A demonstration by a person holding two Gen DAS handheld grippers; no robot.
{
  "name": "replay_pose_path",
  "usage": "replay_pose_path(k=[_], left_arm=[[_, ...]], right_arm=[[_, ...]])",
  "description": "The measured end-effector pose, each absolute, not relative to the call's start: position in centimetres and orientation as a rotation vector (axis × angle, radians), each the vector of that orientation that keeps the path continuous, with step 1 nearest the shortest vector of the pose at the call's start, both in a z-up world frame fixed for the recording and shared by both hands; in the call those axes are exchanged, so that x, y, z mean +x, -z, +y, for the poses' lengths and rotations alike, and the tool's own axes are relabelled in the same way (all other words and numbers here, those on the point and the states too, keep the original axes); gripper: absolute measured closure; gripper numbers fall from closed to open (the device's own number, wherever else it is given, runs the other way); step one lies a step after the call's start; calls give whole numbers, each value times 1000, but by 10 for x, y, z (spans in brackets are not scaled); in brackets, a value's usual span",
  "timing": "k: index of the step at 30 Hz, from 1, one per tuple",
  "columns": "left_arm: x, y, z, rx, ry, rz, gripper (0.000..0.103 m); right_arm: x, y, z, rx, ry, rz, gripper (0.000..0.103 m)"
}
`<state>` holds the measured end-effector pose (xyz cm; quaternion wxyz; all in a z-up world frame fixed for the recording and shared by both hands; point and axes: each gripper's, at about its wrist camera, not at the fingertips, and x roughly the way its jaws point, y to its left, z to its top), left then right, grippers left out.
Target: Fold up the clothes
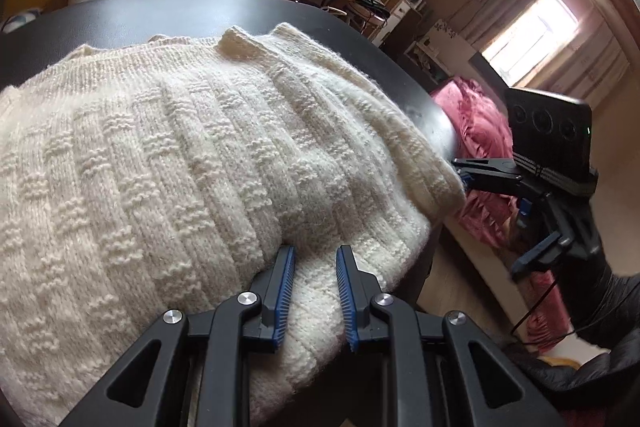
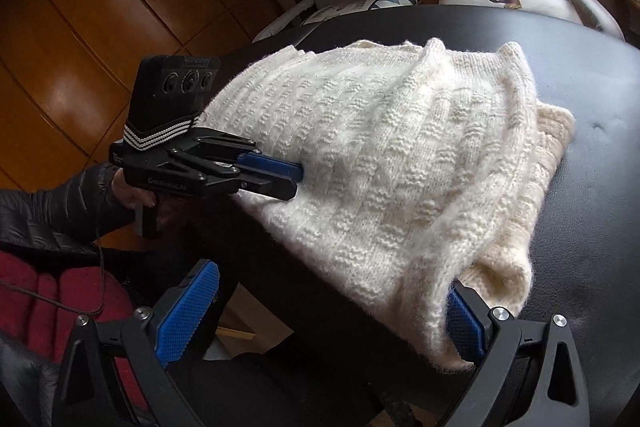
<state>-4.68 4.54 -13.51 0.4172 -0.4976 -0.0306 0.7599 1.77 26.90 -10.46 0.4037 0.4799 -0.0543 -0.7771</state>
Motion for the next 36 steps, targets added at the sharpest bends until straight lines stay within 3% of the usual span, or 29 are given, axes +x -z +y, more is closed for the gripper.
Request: replay_pose_path(k=[3, 8, 11, 17, 21, 24, 31, 36], left_arm=[[-49, 135, 44, -1263, -1901, -59, 82], [-49, 130, 47, -1265, -1920, -19, 82], [-45, 127, 56, -1241, -1927, 74, 82], [-51, 135, 52, -1288, -1901, -32, 83], [-50, 141, 48, -1298, -1917, -79, 87], [-52, 142, 49, -1315, -1915, -102, 87], [-46, 140, 49, -1311, -1939, -116, 88], [-34, 114, 57, -1223, -1989, 1, 82]], right_arm=[[19, 114, 278, 1244, 1818, -308, 0], [10, 145, 333, 1208, 1676, -771, 0], [10, 149, 345, 1167, 1635, -857, 0], [-9, 147, 330, 1193, 1649, -819, 0], [7, 132, 291, 1268, 1470, -544, 0], [19, 149, 277, 1494, 1523, -278, 1], [26, 140, 293, 1501, 1639, -279, 3], [28, 107, 315, 1503, 1830, -268, 3]])
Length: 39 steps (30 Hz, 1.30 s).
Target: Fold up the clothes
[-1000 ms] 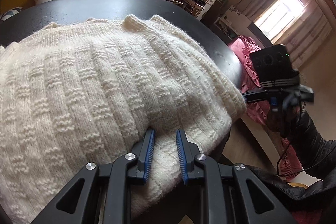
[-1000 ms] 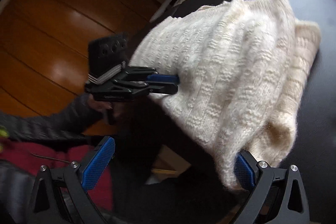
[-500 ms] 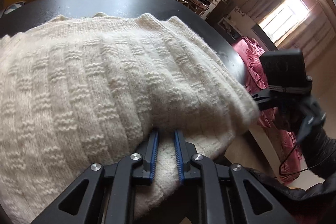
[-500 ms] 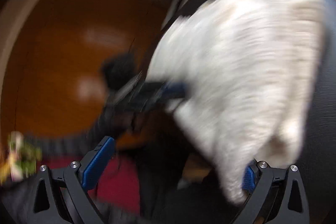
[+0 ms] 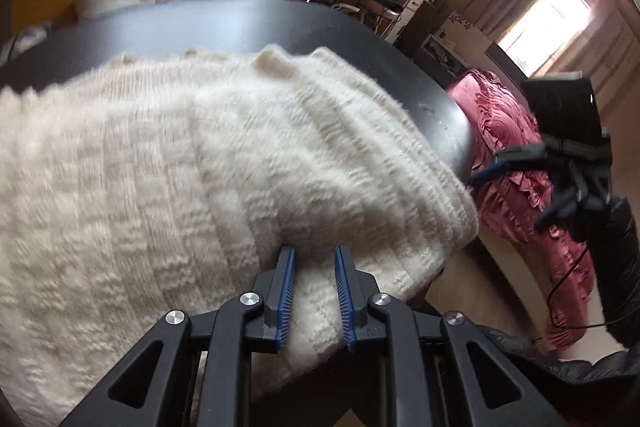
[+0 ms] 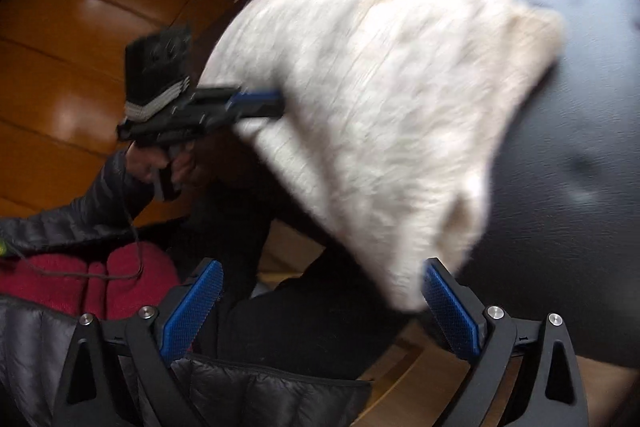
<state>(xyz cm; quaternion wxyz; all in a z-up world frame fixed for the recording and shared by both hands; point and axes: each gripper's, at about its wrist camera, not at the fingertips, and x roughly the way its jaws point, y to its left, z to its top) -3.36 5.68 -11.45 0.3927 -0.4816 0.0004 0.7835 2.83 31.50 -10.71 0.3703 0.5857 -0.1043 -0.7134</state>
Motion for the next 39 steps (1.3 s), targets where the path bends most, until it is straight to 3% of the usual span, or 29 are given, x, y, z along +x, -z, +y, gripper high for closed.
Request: replay_pose_path(k=[5, 9, 14, 18, 24, 27, 32, 35, 39], left_arm=[[-48, 86, 52, -1117, -2074, 56, 81], [-84, 103, 20, -1198, -2189, 9, 81], [-79, 135, -19, -1234, -2160, -272, 82], [-68, 142, -19, -1221, -2170, -330, 82], [-65, 145, -18, -1226, -2146, -406, 83], [-75, 126, -15, -1216, -2167, -358, 82], [-91, 83, -18, -1087, -2291, -122, 79], [-108, 90, -20, -1136, -2300, -40, 79], [-131, 119, -34, -1297, -2352, 10, 79]], right_arm=[[17, 56, 311, 1224, 2098, -280, 0], [-5, 52, 287, 1048, 2241, -252, 0], [-44, 96, 273, 1202, 2271, -235, 0], [-49, 124, 270, 1366, 2339, 38, 0], [-57, 125, 272, 1391, 2377, 99, 0], [-62, 123, 276, 1419, 2390, 83, 0], [-65, 101, 276, 1425, 2456, 69, 0], [-60, 71, 262, 1283, 2483, -5, 0], [-78, 71, 210, 1256, 2420, 64, 0]])
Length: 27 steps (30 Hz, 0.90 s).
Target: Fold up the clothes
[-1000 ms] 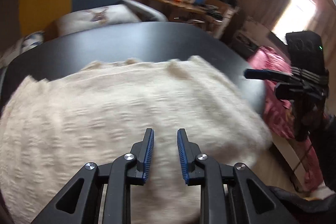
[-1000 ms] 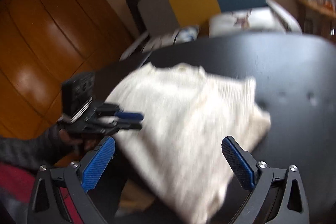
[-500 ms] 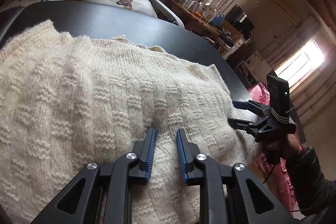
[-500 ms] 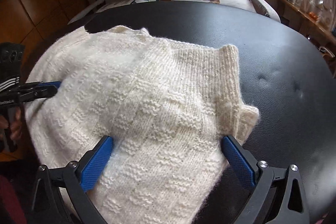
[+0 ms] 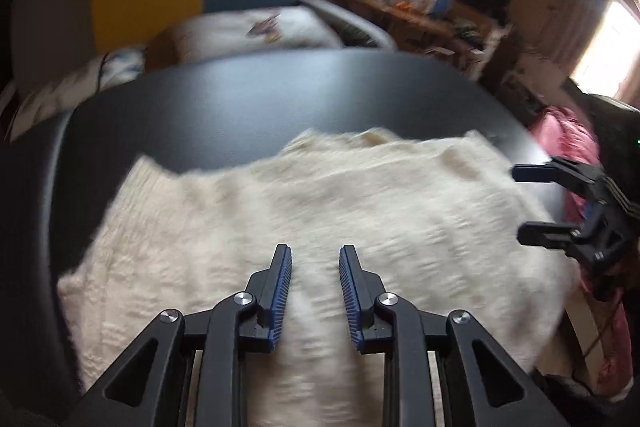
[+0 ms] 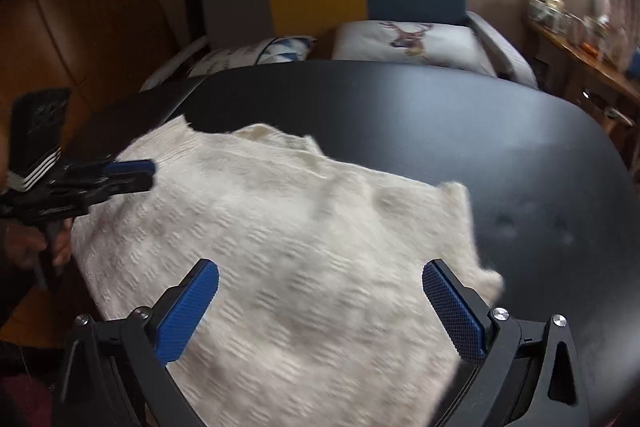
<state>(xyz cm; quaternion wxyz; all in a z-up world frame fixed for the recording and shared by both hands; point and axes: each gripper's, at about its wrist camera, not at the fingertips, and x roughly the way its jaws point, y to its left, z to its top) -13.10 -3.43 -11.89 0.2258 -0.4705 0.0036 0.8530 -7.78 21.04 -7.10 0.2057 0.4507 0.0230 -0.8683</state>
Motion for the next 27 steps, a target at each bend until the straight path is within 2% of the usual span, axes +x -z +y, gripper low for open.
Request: replay_pose_path(k=[4, 8, 12, 15, 17, 20, 24, 26, 27], left_arm=[[-130, 133, -55, -1286, -2408, -66, 79], [-123, 128, -64, -1255, -2411, -172, 79], [-103, 101, -89, -1176, -2407, -306, 77], [-84, 84, -143, -1119, -2396, -528, 71], [-74, 90, -188, -1141, -2360, -718, 64], [-62, 108, -240, -1201, -2315, -909, 57], [-55, 136, -266, -1200, -2101, -1155, 47], [-59, 144, -261, -1225, -2096, -1141, 37], [-64, 148, -256, -1244, -2093, -1116, 36]], right_arm=[[-94, 104, 199, 1417, 2424, 179, 0], [-99, 122, 233, 1409, 2476, 5, 0], [-93, 125, 233, 1341, 2497, 38, 0], [-89, 125, 237, 1310, 2504, 13, 0], [-86, 125, 236, 1298, 2510, 18, 0], [-85, 123, 235, 1289, 2515, 20, 0], [-84, 123, 234, 1282, 2521, 21, 0], [-85, 122, 234, 1282, 2523, 23, 0], [-85, 123, 234, 1282, 2523, 24, 0]])
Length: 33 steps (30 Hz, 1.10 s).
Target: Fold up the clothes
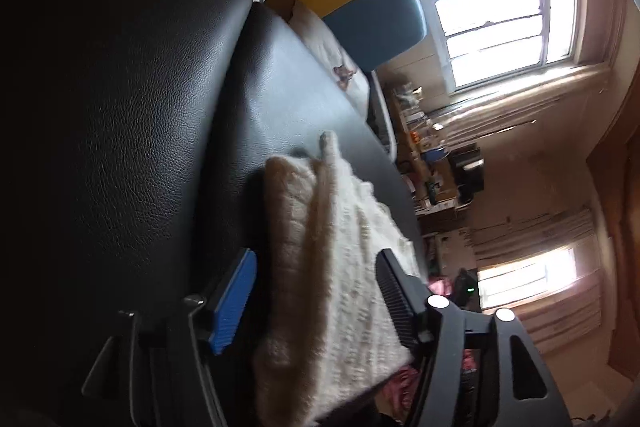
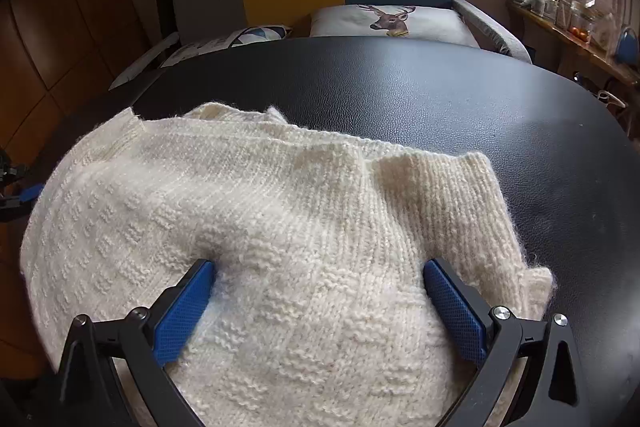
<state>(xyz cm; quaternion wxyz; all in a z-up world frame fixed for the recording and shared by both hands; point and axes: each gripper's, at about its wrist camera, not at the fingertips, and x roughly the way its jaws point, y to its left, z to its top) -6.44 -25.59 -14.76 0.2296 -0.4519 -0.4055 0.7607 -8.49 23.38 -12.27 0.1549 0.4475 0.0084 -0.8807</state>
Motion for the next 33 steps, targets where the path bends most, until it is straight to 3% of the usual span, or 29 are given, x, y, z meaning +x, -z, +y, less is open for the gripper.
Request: replay_pose_path(k=[9, 13, 15, 16, 18, 25, 33], left_arm=[[-105, 157, -209, -1278, -2066, -822, 36], [-110, 159, -202, -1246, -2064, -826, 37], [-108, 163, -201, -1251, -2051, -857, 52], [-108, 168, -201, -1287, -2042, -891, 83], [-105, 170, -202, -1309, -2050, -932, 85], [-110, 123, -207, -1304, -2256, -768, 88], [-127, 80, -229, -1348, -2361, -618, 88]], right_arm=[[-84, 123, 234, 1275, 2530, 22, 0], [-83, 123, 235, 1266, 2532, 16, 0], [-83, 123, 235, 1260, 2534, 8, 0], [-83, 123, 235, 1258, 2534, 4, 0], [-82, 123, 234, 1256, 2535, -3, 0], [-79, 104, 227, 1265, 2451, 60, 0], [-33, 55, 209, 1182, 2088, 417, 0]])
